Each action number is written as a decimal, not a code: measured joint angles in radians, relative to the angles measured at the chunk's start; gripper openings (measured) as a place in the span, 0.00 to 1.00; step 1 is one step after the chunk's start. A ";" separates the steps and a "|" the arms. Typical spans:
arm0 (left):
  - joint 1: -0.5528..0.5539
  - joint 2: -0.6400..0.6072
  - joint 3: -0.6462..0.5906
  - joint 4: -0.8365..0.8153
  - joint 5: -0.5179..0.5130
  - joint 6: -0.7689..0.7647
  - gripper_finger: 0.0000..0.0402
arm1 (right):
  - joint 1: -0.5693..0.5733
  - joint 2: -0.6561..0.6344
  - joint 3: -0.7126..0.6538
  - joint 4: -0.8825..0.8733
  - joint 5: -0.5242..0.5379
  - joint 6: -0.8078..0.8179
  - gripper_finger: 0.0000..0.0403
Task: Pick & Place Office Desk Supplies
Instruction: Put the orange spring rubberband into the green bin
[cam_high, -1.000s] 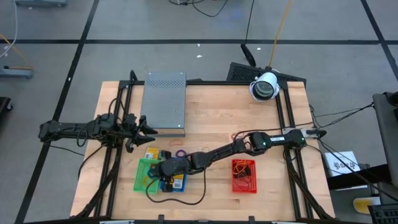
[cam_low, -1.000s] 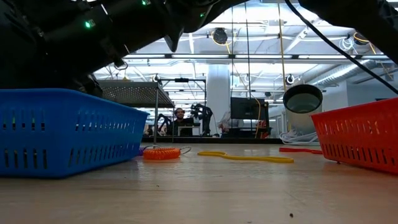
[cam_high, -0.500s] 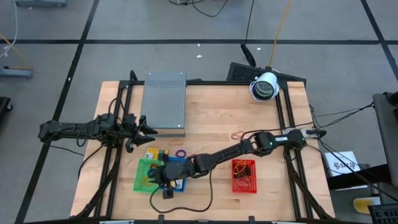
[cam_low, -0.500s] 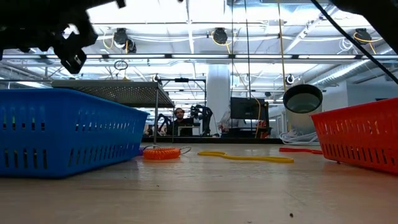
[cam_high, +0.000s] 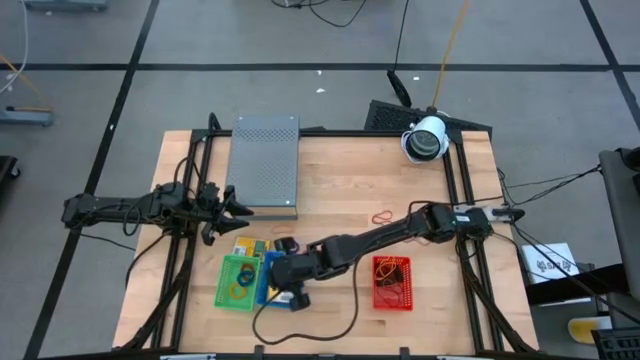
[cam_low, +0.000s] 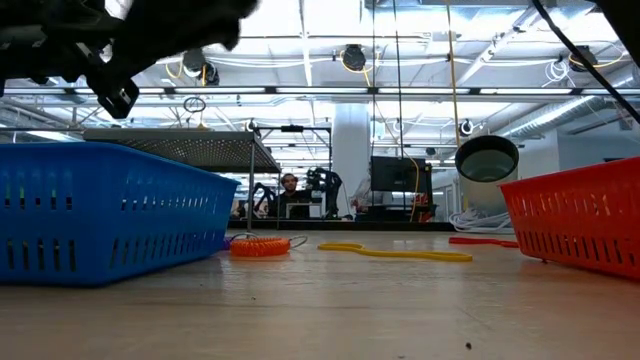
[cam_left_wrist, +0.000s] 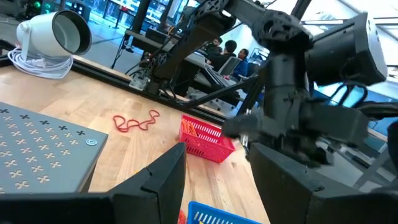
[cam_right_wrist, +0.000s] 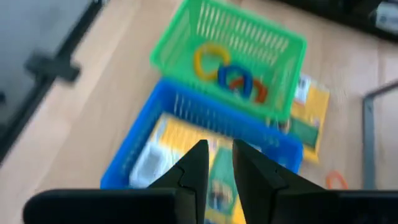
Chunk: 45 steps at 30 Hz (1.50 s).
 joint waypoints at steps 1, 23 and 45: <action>0.000 0.000 0.000 0.001 0.000 0.001 0.46 | 0.000 -0.008 0.000 -0.042 0.001 -0.010 0.16; 0.000 0.000 0.000 0.001 0.000 0.001 0.46 | -0.005 -0.127 -0.209 -0.285 -0.157 -0.373 0.16; 0.000 0.000 0.000 0.001 0.000 0.001 0.46 | -0.184 -0.307 -0.538 -0.055 -0.305 -0.157 0.16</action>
